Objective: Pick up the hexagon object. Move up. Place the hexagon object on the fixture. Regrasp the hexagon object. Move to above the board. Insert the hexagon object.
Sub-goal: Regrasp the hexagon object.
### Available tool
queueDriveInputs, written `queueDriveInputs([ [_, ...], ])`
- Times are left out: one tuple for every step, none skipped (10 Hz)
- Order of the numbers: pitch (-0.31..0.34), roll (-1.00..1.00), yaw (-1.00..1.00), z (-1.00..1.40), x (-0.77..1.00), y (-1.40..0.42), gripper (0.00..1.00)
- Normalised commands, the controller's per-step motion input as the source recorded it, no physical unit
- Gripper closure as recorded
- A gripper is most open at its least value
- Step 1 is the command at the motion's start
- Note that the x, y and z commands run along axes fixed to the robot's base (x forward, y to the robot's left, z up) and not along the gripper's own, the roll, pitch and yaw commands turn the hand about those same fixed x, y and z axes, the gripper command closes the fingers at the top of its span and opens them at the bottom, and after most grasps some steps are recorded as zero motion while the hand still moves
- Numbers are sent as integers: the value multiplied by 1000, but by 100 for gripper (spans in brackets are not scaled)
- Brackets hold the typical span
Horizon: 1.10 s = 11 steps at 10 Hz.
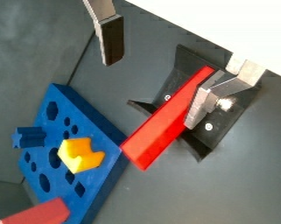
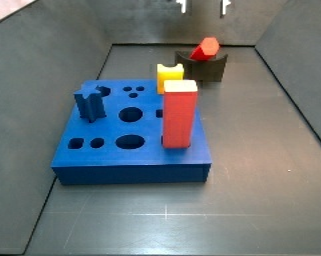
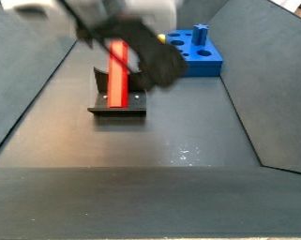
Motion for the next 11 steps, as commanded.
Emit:
queueDriveInputs([
  [45,1000,29,707,41,-1000,0],
  [38,1000,29,660,13,-1000,0],
  [32,1000,28,572,-5,-1000,0],
  [31,1000,28,487,-9,-1000,0],
  [29,1000,28,417,-12,-1000,0],
  [26,1000,28,324,-14,-1000,0],
  [24,1000,28,246,-21,-865,0],
  [19,1000,29,115,-27,-625,0],
  [13,1000,30,57,-28,-443,0],
  [7,1000,32,34,-30,-197,0],
  [3,1000,32,28,-27,-81,0],
])
